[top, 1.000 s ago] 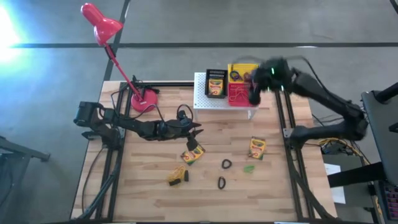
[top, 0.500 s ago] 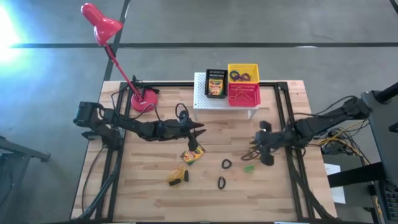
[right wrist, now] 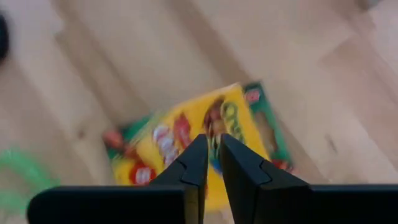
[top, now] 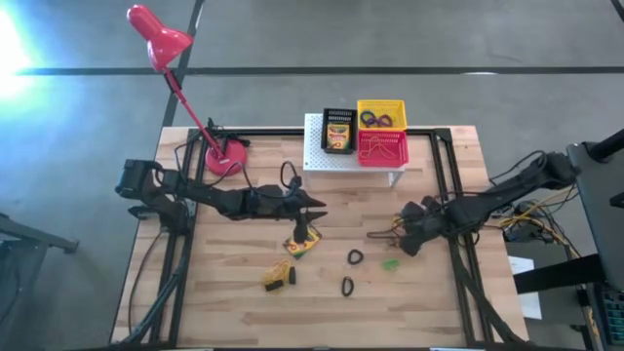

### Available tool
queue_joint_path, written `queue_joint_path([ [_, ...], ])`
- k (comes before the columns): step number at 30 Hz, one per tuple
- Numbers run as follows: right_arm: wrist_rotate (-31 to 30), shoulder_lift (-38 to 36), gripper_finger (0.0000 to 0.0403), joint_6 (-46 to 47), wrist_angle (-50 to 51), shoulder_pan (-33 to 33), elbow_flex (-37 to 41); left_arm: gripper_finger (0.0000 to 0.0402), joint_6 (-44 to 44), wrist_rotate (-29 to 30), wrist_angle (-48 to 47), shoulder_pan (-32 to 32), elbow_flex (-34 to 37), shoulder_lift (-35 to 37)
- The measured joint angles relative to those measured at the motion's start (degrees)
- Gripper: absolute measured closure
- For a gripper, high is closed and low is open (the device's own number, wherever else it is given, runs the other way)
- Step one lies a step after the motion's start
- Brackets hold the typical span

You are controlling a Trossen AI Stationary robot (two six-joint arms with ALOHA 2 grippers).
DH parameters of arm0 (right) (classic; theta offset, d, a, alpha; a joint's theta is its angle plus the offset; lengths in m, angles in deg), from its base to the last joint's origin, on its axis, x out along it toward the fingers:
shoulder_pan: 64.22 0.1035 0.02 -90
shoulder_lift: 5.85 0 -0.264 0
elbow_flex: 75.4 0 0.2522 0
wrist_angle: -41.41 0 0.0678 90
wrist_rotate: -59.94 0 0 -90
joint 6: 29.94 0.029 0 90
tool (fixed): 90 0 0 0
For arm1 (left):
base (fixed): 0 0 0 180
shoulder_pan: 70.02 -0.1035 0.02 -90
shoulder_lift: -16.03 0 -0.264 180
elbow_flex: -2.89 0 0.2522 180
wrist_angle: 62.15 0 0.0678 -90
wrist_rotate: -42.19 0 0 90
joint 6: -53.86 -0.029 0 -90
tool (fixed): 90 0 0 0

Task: Pick & Place Office Desk Supplies
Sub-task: Put the right crayon box into the black basket on the shelf

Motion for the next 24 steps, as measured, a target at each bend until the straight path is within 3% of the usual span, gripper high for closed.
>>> queue_joint_path([
  [4,0.08,4.37,0.0370,-3.00,-7.36,-3.28,0.07,0.0283,-0.78,-3.56,-1.18,0.05,-1.89,-0.20],
  [11,0.12,15.13,0.0376,-6.82,-15.92,-8.21,-1.69,0.0283,-1.42,-3.86,-1.50,0.22,-3.24,-0.20],
  [16,-0.39,15.68,0.0376,-8.65,-3.41,-7.75,-8.18,0.0283,-1.42,-3.86,-1.61,0.22,-3.17,-0.20],
  [20,8.45,14.42,0.0376,-4.33,8.18,-7.72,-9.39,0.0283,-1.37,-3.85,-1.99,0.22,-3.11,-0.20],
  [24,12.33,13.80,0.0376,-3.04,4.85,-7.79,-5.40,0.0283,-1.39,-3.58,-1.95,0.22,-2.95,-0.20],
])
